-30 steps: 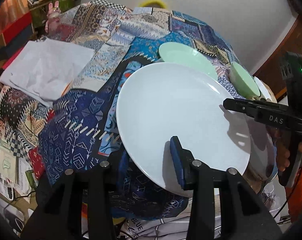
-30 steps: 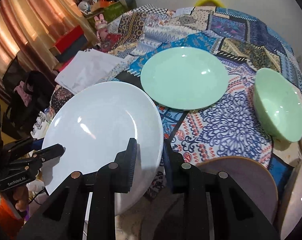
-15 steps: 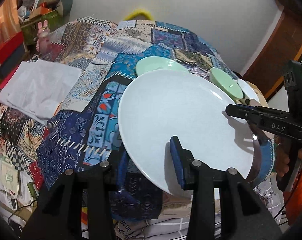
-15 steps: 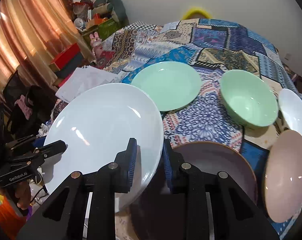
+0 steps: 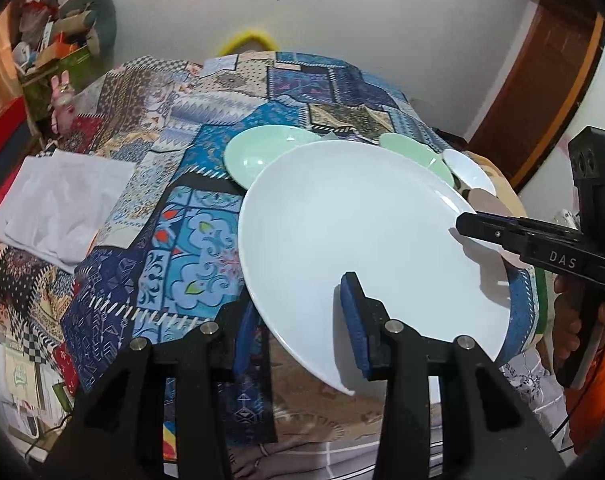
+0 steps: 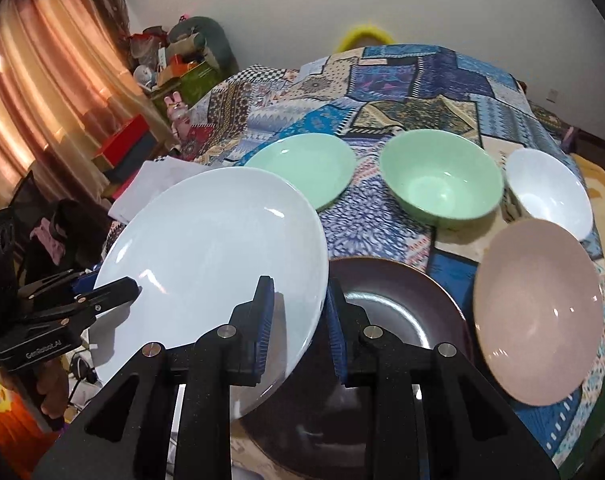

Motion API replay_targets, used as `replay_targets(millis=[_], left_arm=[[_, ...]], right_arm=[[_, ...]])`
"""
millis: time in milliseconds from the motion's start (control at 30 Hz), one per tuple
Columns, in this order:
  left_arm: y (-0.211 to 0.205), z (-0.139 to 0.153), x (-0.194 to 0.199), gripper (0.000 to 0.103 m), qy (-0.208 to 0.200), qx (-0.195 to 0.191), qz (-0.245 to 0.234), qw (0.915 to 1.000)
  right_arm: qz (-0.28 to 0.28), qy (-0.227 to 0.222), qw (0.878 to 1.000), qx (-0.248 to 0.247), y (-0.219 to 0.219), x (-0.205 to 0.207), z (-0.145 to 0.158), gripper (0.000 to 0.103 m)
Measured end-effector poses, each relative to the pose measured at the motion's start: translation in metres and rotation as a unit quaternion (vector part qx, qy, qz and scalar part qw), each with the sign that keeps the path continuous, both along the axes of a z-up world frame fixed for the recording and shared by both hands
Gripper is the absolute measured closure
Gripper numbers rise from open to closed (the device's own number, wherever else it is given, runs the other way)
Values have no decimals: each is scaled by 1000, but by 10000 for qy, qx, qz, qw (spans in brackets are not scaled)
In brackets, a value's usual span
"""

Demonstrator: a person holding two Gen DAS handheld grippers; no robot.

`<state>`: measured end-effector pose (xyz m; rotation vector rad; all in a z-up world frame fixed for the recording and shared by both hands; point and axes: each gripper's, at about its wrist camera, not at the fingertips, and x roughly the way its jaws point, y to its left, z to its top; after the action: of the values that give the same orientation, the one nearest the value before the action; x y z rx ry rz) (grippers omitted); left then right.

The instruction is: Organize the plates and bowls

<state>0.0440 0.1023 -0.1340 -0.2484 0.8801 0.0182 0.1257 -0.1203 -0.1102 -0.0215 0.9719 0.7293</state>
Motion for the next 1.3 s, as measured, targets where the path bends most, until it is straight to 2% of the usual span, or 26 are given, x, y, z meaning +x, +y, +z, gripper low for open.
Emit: replay_targets(millis=[300, 567, 1067, 1300], left_arm=[[-28, -6, 13, 63, 72, -19, -294, 9995], [-53, -23, 29, 63, 347, -57, -585, 9977], [-81, -57, 51, 63, 829, -58, -836, 9930], [-87, -66, 59, 63, 954, -34, -928, 9911]], right_arm=[[-305, 119, 9995, 10, -35, -3, -9, 79], [-548, 366, 9978, -7, -60, -3, -29, 79], [-828, 801, 9933, 33, -87, -3, -58, 79], [-913, 878, 9919, 102, -94, -4, -61, 79]])
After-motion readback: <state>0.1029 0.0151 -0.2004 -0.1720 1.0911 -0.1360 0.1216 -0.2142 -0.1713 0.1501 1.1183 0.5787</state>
